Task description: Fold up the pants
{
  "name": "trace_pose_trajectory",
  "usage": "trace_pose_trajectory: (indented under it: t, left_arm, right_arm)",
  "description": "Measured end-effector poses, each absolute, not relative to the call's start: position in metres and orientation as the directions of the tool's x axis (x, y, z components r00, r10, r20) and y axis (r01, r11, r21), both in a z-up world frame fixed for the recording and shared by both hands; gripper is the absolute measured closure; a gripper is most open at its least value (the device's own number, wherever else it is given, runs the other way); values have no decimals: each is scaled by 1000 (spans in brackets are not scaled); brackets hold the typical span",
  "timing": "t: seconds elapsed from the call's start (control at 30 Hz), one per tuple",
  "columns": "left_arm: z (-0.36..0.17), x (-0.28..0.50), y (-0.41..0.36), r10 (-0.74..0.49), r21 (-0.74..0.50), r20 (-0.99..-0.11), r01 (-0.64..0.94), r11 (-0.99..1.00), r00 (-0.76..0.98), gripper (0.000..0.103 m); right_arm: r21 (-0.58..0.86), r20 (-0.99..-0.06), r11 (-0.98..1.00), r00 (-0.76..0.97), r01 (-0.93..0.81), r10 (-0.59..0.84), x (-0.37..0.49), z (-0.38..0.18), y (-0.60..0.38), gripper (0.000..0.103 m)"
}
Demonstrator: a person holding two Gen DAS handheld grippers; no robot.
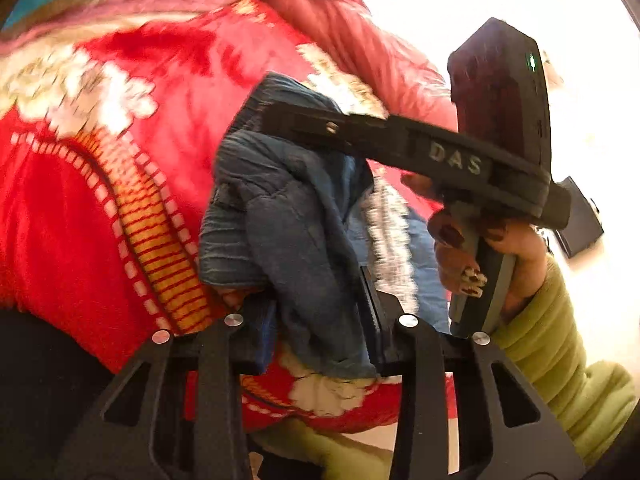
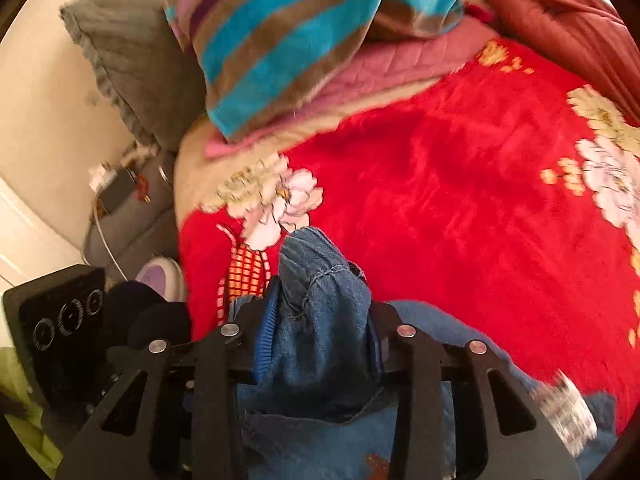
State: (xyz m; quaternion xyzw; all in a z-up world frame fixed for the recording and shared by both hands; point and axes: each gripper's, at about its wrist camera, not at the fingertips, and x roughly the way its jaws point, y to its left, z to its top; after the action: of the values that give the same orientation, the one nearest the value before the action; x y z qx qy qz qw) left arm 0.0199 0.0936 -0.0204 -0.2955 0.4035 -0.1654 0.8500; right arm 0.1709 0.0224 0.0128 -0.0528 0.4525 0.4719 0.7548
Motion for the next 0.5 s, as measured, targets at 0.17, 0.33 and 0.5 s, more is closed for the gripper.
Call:
trace_pose_trajectory:
  t: [0.17, 0.33, 0.5]
  left_arm:
    - [3, 21, 67, -518, -591, -586, 109, 799, 623, 76]
    - [15, 22, 31, -540, -552, -590, 189, 812, 601, 76]
    - [14, 22, -26, -580, -482, -597, 331, 811, 553, 75]
  right_arm:
    - [372, -658, 571, 225, -732, 718, 160, 39, -37, 68]
    - [370, -619, 610, 304, -701, 724, 147, 48, -84, 65]
    - [363, -588, 699, 431, -616, 685, 128, 39, -142, 30]
